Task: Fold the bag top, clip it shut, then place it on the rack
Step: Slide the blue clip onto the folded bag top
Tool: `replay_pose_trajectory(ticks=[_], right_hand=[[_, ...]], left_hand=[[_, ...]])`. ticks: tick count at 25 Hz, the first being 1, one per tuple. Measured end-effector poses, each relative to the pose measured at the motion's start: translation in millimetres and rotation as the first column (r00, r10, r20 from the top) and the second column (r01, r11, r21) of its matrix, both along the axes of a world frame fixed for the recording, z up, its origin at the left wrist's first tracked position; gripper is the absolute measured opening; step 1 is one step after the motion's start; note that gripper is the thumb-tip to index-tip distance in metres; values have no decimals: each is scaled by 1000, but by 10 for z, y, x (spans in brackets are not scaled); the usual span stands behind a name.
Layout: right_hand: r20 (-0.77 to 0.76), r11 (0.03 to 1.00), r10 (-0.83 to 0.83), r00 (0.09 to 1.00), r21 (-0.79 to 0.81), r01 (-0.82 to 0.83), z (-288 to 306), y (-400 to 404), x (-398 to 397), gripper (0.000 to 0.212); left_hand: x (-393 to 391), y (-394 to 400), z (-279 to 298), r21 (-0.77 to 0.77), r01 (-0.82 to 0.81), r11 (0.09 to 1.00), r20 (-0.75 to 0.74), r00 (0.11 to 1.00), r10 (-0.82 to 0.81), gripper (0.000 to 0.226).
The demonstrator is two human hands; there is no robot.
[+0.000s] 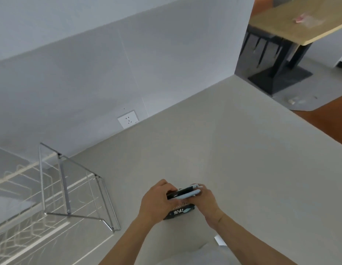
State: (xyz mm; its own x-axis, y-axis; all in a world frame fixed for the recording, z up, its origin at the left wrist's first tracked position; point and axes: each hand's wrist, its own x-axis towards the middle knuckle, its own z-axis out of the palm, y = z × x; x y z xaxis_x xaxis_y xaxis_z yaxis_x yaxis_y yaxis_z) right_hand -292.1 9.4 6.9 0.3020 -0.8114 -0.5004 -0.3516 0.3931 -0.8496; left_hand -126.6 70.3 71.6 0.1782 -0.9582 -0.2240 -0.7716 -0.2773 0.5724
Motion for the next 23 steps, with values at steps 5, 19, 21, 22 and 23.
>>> replay_pose_trajectory(ticks=[5, 19, 21, 22, 23], right_hand=[[204, 998, 39, 978, 34, -47, 175, -83, -269, 37], [104, 989, 20, 994, -146, -5, 132, -136, -267, 21], [101, 987, 16, 995, -160, 0, 132, -136, -261, 21], [98, 985, 18, 995, -171, -1, 132, -136, -257, 21], [97, 984, 18, 995, -180, 0, 129, -132, -255, 23]], left_hand=[[42, 7, -42, -18, -16, 1000, 0, 1000, 16, 20], [40, 28, -58, -18, -70, 997, -56, 996, 69, 17], [40, 27, -60, -14, -68, 998, -48, 997, 67, 18], [44, 26, -62, -13, -69, 998, -47, 997, 68, 17], [46, 23, -61, -12, -72, 997, -49, 996, 71, 17]])
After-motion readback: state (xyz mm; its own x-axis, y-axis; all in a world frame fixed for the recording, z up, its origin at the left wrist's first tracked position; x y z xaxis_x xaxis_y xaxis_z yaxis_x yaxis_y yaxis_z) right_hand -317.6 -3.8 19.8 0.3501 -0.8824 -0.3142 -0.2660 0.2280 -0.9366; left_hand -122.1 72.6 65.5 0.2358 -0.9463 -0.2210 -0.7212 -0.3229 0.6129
